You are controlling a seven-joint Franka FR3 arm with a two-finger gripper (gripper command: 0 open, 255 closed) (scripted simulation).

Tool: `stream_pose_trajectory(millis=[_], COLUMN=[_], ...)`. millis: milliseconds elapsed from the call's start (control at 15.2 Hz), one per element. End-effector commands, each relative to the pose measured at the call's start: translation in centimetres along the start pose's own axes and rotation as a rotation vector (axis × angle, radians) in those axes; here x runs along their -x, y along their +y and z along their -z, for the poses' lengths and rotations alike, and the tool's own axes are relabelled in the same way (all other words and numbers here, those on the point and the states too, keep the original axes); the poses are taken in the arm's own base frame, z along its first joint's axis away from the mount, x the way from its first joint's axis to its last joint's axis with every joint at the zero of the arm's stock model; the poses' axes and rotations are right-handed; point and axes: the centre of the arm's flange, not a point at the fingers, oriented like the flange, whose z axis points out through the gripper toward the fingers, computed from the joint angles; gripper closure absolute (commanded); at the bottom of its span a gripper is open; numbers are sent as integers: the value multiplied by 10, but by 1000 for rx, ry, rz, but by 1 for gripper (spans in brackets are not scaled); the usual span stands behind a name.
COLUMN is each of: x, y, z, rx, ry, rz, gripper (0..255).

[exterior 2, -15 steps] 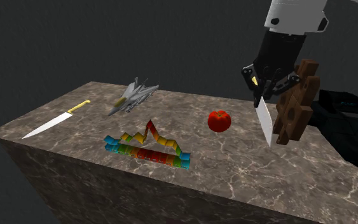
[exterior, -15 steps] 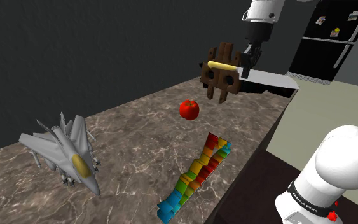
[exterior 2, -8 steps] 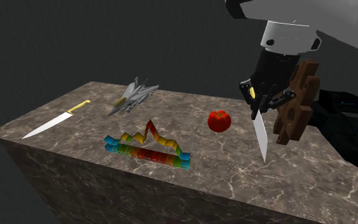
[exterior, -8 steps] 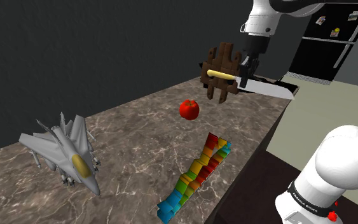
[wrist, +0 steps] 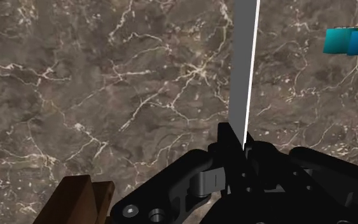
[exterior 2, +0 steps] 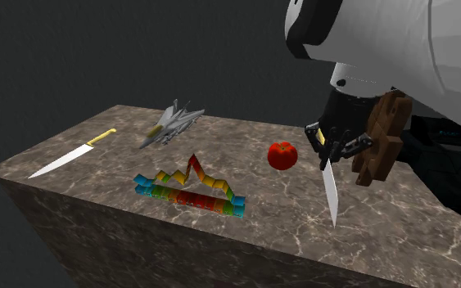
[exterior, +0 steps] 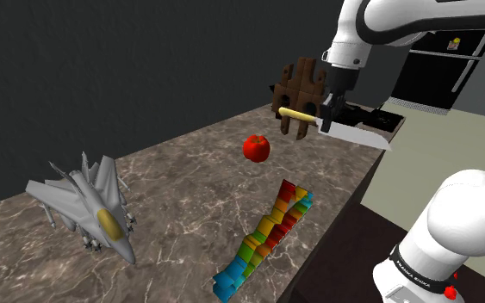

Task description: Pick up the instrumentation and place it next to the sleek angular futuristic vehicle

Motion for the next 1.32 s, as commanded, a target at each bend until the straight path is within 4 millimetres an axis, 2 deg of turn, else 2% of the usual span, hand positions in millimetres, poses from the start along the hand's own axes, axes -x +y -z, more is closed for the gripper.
stream_pose_trajectory(millis=[0, 1254], x=[0, -1], y=[0, 8], z=[-10, -110], rx=[0, 0], ry=[0, 0], rz=[0, 0], gripper=[255, 255])
